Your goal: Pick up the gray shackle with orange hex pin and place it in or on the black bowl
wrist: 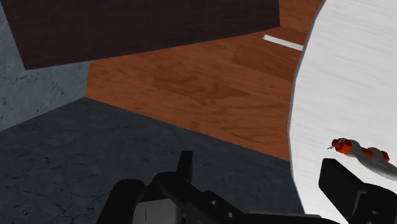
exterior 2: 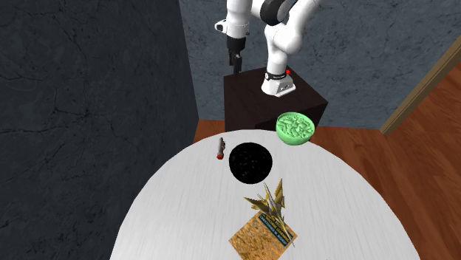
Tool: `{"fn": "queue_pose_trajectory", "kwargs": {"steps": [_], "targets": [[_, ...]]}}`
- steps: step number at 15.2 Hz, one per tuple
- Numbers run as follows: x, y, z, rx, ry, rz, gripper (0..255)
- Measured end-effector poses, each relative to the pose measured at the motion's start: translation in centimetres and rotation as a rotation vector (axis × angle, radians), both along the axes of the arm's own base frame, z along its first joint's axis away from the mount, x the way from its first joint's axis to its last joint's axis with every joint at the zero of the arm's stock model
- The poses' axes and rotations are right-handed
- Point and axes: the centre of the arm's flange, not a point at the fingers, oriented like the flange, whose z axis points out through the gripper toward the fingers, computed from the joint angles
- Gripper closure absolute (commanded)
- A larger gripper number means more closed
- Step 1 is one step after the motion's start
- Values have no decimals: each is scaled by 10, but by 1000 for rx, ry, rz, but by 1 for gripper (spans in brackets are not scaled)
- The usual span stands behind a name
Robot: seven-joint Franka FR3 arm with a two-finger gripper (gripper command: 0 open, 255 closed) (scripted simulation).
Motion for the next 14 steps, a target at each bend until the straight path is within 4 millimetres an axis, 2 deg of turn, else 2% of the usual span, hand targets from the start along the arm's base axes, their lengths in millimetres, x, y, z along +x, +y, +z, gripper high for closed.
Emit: {"fn": "queue_pose_trajectory", "kwargs": {"steps": [3,10,14], "targets": [[5,34,-22,-22,-32,-26,0],[31,114,-69,-72,-107,-84,0],[49,156,-103,-100,-145,-115,0]]}}
